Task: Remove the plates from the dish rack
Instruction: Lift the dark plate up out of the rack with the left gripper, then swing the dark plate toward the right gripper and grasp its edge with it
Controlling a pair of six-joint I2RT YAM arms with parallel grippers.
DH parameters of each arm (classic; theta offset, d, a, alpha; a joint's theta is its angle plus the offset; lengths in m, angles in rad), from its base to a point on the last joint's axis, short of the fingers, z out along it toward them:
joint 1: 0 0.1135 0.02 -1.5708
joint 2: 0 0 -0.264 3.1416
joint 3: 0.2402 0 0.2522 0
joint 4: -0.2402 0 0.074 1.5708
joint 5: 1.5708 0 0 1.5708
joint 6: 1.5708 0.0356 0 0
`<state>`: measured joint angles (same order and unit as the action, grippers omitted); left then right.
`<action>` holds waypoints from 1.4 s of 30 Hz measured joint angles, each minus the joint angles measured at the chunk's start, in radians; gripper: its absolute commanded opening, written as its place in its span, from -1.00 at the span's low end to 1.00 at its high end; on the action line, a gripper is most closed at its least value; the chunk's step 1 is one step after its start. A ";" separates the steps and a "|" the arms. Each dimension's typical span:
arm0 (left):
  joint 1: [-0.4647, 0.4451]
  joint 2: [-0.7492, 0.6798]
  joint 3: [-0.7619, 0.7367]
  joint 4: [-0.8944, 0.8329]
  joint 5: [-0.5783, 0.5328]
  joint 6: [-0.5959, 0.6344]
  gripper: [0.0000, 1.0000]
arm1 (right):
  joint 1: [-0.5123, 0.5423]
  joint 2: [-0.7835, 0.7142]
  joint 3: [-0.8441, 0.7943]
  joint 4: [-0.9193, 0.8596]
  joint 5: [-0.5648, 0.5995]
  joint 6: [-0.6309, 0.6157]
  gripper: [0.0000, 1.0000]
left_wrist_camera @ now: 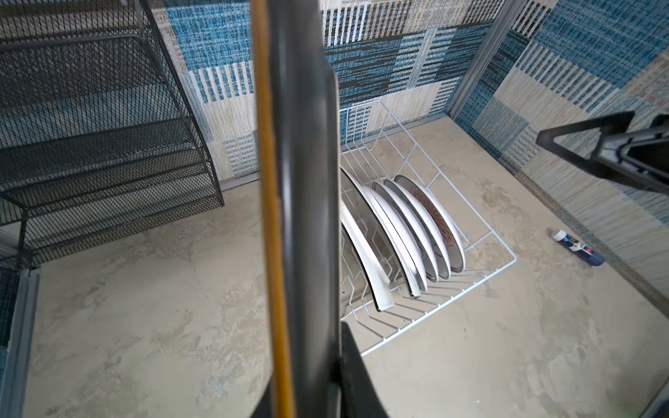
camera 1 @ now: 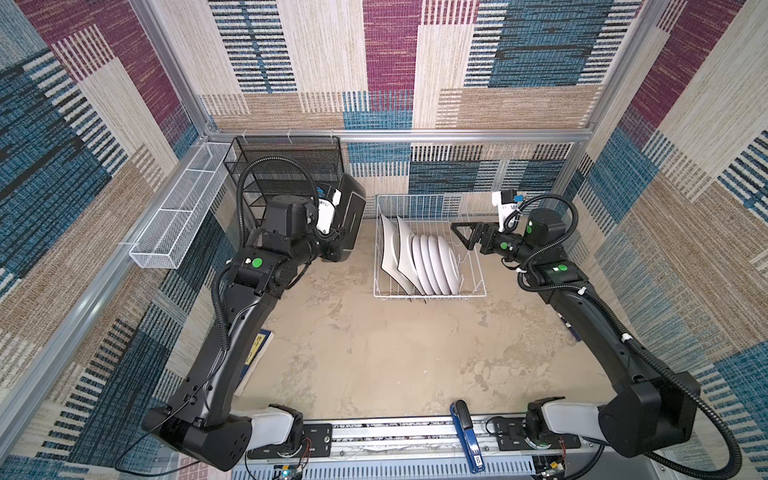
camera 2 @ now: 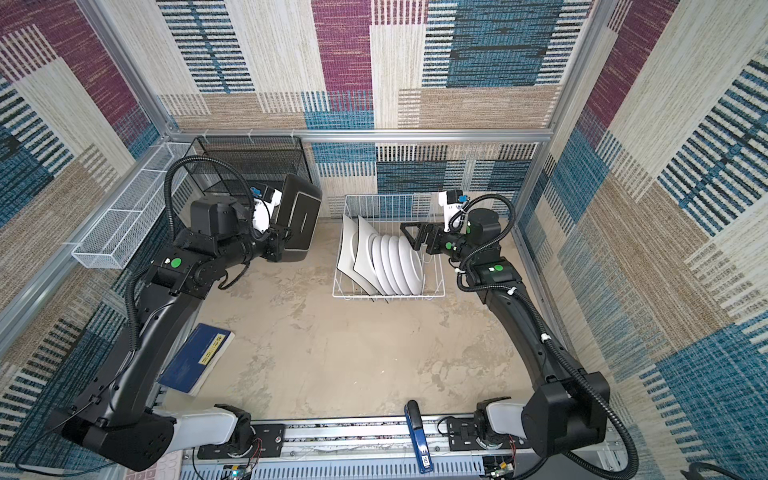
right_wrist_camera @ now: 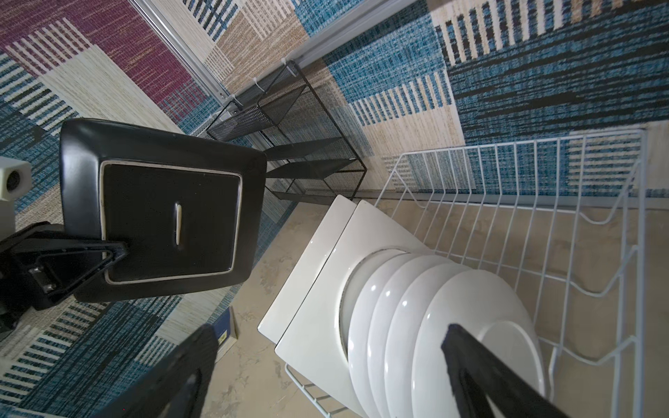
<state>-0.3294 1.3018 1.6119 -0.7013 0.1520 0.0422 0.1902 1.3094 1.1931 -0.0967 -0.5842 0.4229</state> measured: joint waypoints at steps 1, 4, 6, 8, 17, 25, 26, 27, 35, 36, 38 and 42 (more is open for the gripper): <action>-0.001 -0.009 -0.020 0.018 -0.010 0.027 -1.00 | 0.000 0.005 0.010 -0.006 0.000 0.005 0.99; -0.016 -0.048 -0.107 0.092 -0.043 0.114 -1.00 | 0.000 0.014 0.039 -0.025 0.001 0.018 0.99; -0.036 -0.087 -0.189 0.159 -0.056 0.193 -1.00 | 0.000 0.020 0.053 -0.031 0.000 0.027 0.99; -0.066 -0.127 -0.278 0.228 -0.061 0.287 -1.00 | 0.001 0.027 0.065 -0.034 -0.011 0.041 0.99; -0.192 -0.170 -0.440 0.412 -0.116 0.683 -1.00 | 0.013 0.082 0.117 -0.052 -0.069 0.122 0.99; -0.268 -0.162 -0.579 0.630 -0.217 0.947 -1.00 | 0.050 0.138 0.152 -0.066 -0.104 0.179 0.99; -0.274 -0.156 -0.590 0.651 -0.226 0.971 -1.00 | 0.054 0.142 0.155 -0.066 -0.104 0.183 0.99; -0.278 -0.151 -0.598 0.672 -0.233 1.000 -1.00 | 0.058 0.146 0.159 -0.066 -0.105 0.190 0.99; -0.312 -0.111 -0.665 0.861 -0.285 1.164 -1.00 | 0.092 0.215 0.215 -0.097 -0.105 0.205 0.87; -0.315 -0.104 -0.669 0.879 -0.284 1.187 -1.00 | 0.096 0.225 0.220 -0.106 -0.105 0.206 0.85; -0.323 -0.092 -0.676 0.907 -0.281 1.229 -1.00 | 0.106 0.242 0.228 -0.117 -0.105 0.208 0.79; -0.330 -0.067 -0.696 0.962 -0.279 1.292 -1.00 | 0.130 0.273 0.252 -0.145 -0.103 0.209 0.67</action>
<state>-0.6594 1.2350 0.9161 0.2611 -0.1268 1.3346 0.3199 1.5822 1.4448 -0.2413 -0.6868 0.6315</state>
